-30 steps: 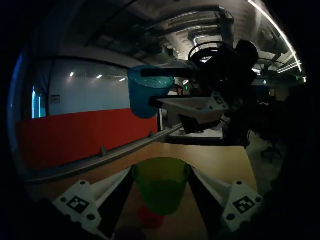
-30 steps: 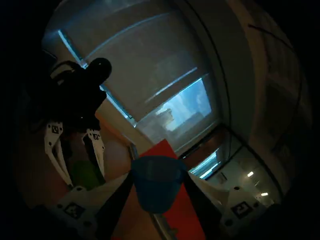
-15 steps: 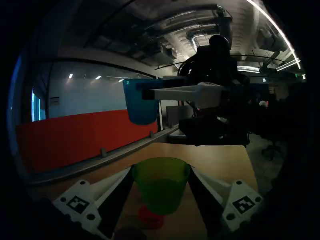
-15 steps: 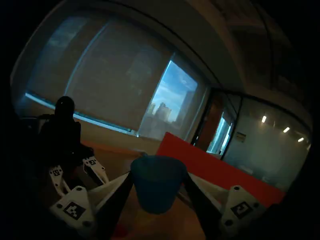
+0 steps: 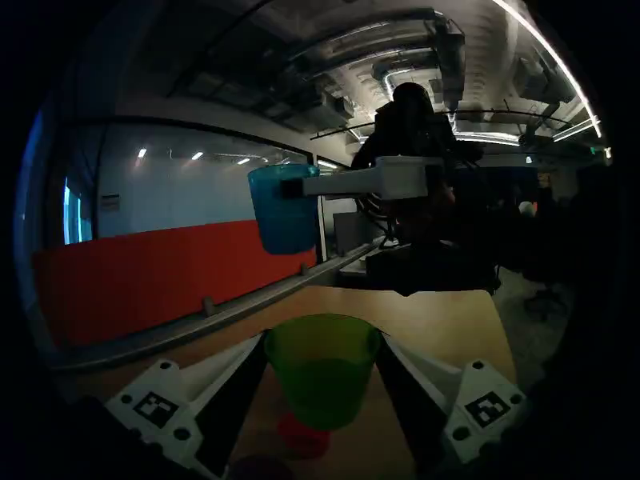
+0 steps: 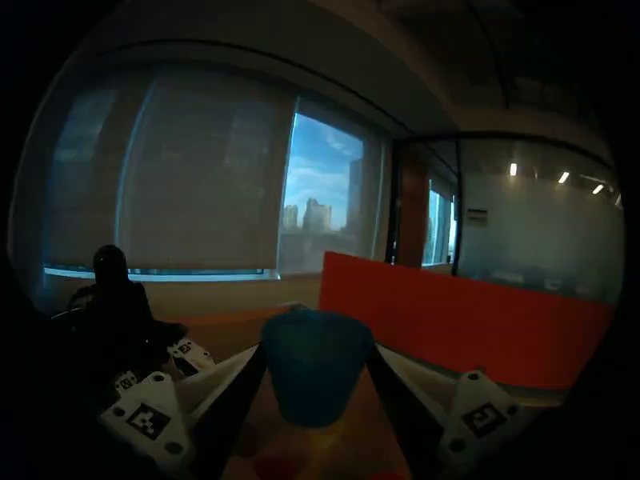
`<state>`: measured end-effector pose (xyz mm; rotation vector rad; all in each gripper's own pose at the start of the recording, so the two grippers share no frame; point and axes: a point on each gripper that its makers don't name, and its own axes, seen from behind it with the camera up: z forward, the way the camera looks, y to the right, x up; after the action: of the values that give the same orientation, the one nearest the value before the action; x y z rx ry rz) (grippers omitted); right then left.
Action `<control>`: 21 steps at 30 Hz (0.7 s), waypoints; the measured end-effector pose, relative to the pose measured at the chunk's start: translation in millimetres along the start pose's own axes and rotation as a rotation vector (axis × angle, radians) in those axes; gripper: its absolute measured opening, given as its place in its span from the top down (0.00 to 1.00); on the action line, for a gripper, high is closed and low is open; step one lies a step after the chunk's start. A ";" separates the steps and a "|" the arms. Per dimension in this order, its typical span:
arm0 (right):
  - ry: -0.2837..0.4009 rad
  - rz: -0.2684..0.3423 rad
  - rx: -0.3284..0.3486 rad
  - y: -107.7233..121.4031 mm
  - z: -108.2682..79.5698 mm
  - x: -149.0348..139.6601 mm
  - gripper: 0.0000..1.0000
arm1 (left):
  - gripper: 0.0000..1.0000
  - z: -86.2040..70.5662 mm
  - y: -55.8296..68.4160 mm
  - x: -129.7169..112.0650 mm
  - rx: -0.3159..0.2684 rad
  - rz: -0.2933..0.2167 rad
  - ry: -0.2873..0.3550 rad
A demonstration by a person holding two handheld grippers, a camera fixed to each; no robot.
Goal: Pour water
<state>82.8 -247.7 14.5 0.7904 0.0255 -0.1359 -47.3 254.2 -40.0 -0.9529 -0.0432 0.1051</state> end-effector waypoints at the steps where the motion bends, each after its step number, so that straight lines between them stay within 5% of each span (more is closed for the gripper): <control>1: -0.003 -0.002 -0.002 0.7 -0.8 -1.0 0.10 | 0.11 -0.2 -0.3 -0.3 0.001 0.001 -0.001; 21: -0.035 0.002 -0.073 29.4 -29.8 -25.0 0.10 | 0.11 -24.3 -16.6 -5.6 0.052 -0.007 -0.028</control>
<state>62.7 -203.2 16.2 0.7147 -0.0032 -0.1456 -49.7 224.3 -40.5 -0.8993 -0.0696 0.1129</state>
